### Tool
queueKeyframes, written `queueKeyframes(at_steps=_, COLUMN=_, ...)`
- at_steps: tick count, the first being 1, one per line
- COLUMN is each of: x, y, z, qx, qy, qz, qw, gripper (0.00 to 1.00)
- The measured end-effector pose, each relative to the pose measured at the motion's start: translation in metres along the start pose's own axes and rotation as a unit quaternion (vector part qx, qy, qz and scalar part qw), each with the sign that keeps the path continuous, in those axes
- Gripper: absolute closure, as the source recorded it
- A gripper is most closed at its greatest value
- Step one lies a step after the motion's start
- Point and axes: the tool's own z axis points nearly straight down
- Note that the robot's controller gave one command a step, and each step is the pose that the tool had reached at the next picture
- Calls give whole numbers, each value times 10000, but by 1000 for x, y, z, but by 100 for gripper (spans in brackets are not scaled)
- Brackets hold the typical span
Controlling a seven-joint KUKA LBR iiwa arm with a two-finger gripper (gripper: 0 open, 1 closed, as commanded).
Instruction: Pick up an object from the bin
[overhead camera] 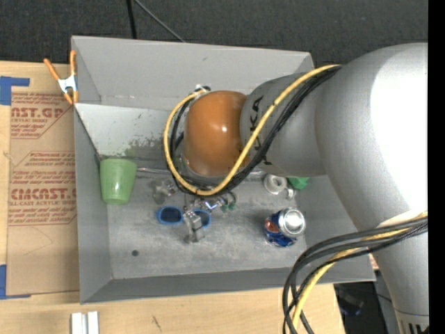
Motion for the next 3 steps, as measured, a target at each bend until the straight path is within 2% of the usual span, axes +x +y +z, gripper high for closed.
queueKeyframes(at_steps=1, x=-2, y=0, z=-5, qx=2, qy=-30, qz=-1, qw=10000, gripper=100)
queueKeyframes(at_steps=2, x=-2, y=71, z=-92, qx=4, qy=-70, qz=-200, qw=9998, gripper=100)
queueKeyframes(at_steps=3, x=-3, y=81, z=-198, qx=22, qy=-79, qz=-461, qw=9989, gripper=100)
